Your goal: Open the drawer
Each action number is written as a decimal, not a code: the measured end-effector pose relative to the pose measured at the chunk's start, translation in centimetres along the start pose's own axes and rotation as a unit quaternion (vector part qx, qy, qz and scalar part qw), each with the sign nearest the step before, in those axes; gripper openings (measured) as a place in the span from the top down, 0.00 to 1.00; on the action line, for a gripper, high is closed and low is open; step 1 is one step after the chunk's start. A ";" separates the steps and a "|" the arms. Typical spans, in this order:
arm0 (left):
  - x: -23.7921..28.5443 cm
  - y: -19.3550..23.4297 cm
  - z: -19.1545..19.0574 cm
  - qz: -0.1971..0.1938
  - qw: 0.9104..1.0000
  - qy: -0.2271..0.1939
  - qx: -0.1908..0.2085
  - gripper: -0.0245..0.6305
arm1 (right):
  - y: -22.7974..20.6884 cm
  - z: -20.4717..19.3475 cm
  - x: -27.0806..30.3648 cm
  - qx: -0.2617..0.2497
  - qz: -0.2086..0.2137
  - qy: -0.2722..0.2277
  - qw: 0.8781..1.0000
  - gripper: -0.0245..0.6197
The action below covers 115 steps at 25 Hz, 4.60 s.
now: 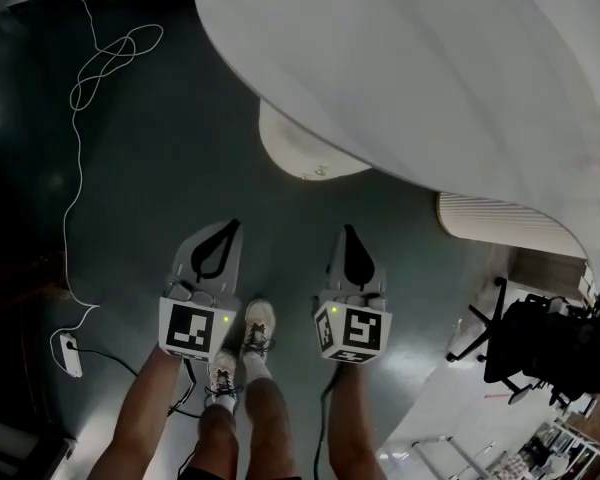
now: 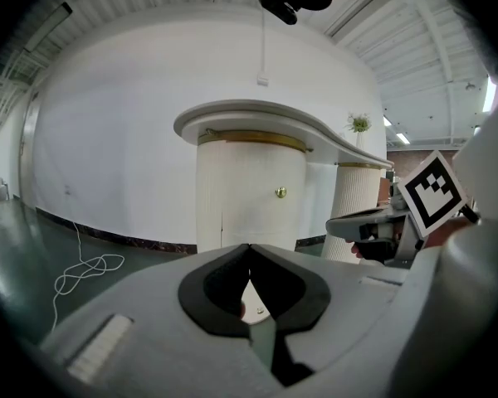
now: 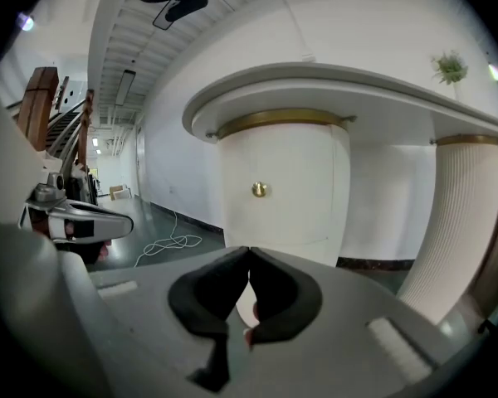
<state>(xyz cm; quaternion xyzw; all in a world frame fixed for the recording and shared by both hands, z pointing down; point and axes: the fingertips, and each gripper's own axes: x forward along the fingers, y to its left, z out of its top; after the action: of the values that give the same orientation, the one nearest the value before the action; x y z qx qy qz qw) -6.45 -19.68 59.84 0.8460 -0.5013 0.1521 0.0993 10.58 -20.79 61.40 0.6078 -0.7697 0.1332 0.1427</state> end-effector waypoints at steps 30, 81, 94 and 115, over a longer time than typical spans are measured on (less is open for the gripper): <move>3.7 2.5 -5.8 0.014 1.000 0.008 -0.005 0.95 | -1.6 -9.5 13.0 0.001 -0.010 0.089 0.996 0.75; 2.3 4.6 -6.8 0.035 0.999 0.010 -0.012 0.95 | 0.0 -14.1 14.4 0.010 -0.018 0.151 0.988 0.80; -0.7 2.7 -7.8 0.024 1.000 0.016 -0.008 0.95 | 1.9 -16.2 10.0 0.018 -0.017 0.150 0.988 0.80; -5.2 0.7 -9.5 0.007 1.000 0.020 0.002 0.95 | 4.5 -18.7 4.3 0.018 -0.024 0.152 0.988 0.80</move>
<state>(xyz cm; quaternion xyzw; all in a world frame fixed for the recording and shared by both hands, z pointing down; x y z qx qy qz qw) -10.97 -12.70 66.89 0.8397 -0.5044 0.1707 0.1064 6.28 -16.59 80.20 0.6011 -0.7220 0.2341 0.2503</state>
